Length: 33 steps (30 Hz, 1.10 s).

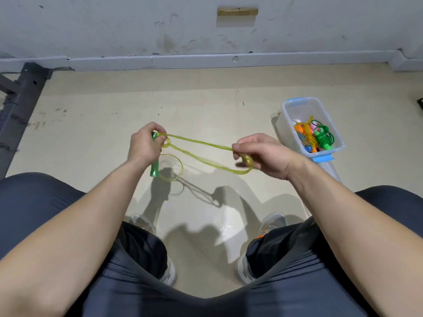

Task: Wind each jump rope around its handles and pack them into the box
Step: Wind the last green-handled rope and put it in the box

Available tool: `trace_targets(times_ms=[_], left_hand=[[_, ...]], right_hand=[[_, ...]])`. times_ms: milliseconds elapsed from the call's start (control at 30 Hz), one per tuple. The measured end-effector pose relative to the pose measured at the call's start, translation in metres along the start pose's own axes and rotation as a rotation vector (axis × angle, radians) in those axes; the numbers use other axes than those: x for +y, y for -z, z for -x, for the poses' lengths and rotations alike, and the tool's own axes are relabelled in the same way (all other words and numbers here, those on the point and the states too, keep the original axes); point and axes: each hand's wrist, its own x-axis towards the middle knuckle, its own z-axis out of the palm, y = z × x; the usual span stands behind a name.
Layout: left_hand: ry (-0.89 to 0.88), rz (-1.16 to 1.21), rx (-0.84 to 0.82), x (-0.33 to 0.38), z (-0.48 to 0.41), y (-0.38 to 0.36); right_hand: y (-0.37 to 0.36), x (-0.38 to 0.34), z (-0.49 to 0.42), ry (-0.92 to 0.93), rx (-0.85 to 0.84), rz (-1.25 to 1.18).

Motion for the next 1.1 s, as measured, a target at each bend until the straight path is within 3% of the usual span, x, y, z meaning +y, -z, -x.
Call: trace_targets(times_ms=[133, 233, 300, 367, 467, 567, 667, 733, 867, 967, 1100], left_hand=[[0.025, 0.047, -0.035, 0.003, 0.002, -0.006], [0.052, 0.050, -0.023, 0.002, 0.002, -0.008], [0.081, 0.061, -0.007, 0.002, -0.001, -0.005], [0.093, 0.067, -0.001, 0.003, -0.002, -0.004], [0.108, 0.063, 0.023, 0.004, -0.003, -0.004], [0.124, 0.076, 0.047, 0.006, -0.004, -0.003], [0.125, 0.123, 0.019, 0.012, -0.003, -0.004], [0.087, 0.139, -0.002, 0.018, 0.000, -0.006], [0.006, 0.279, -0.059, 0.039, 0.007, -0.008], [-0.061, 0.360, -0.119, 0.055, 0.017, -0.006], [-0.184, 0.421, -0.194, 0.076, 0.033, -0.005]], right_hand=[[0.000, 0.004, 0.004, 0.027, -0.080, -0.273], [-0.003, 0.005, 0.007, 0.035, -0.023, -0.284], [0.002, 0.004, 0.012, 0.033, 0.062, -0.059], [0.009, 0.008, 0.013, -0.022, 0.137, 0.388], [0.015, 0.027, 0.008, -0.330, 0.163, 1.033], [0.012, 0.042, 0.004, -0.503, 0.175, 1.231], [0.012, 0.040, 0.007, -0.521, 0.249, 1.359], [0.015, 0.039, 0.008, -0.547, 0.288, 1.363], [0.018, 0.037, 0.004, -0.525, 0.247, 1.112], [0.007, 0.029, 0.000, -0.522, 0.200, 1.223], [0.002, 0.011, -0.005, -0.324, 0.194, 1.033]])
